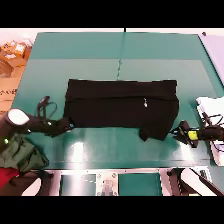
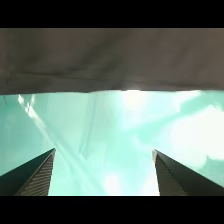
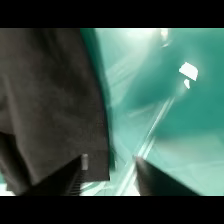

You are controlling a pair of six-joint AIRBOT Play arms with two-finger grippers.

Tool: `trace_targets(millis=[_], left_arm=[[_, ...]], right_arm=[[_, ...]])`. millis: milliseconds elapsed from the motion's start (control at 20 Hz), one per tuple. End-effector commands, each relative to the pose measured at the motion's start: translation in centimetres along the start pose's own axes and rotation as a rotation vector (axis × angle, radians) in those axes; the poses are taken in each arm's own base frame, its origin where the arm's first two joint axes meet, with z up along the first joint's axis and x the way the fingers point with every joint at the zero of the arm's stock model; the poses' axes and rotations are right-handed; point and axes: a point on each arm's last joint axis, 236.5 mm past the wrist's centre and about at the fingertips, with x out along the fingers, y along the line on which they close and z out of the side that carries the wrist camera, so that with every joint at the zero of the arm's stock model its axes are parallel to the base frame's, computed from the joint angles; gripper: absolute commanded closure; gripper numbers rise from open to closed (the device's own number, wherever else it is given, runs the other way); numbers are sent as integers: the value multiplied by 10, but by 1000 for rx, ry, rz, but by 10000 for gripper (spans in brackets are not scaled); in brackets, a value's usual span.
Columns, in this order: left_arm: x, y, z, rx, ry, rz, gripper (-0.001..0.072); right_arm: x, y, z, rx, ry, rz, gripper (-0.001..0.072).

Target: Fold the shirts.

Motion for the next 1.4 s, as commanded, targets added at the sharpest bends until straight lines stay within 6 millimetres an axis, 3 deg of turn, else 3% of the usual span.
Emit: trace_targets(millis=[0, 200, 250, 300, 450, 850, 950, 1050, 1200, 1250, 1300, 1350], left_arm=[[24, 4, 11, -86, -172, -25, -11], [25, 5, 31, -140, -288, -52, -9], [24, 4, 36, -154, -310, -61, 13], [23, 3, 39, -166, -321, -70, 86], [22, 1, 43, -194, -339, -84, 108], [32, 13, 29, -268, -314, -88, 108], [42, 21, 28, -319, -294, -71, 108], [64, 16, 13, -342, -208, -84, 107], [71, 2, 24, -250, -208, -98, 112], [69, -2, 30, -224, -217, -99, 300], [68, -6, 32, -188, -214, -98, 590], [66, -10, 32, -154, -202, -100, 669]], right_arm=[[23, 12, -2, -45, -33, 22, 241], [31, 35, 4, -48, -66, 74, 238], [31, 38, 5, -39, -67, 88, 238], [30, 39, 5, -39, -68, 91, 238], [30, 39, 5, -40, -68, 91, 238], [30, 39, 5, -40, -68, 91, 238], [30, 39, 5, -40, -68, 91, 238], [30, 39, 5, -43, -69, 91, 238], [30, 39, 5, -63, -68, 90, 240], [30, 39, 4, -69, -66, 88, 319], [30, 39, 3, -85, -60, 88, 561], [30, 39, 1, -105, -54, 88, 695]])
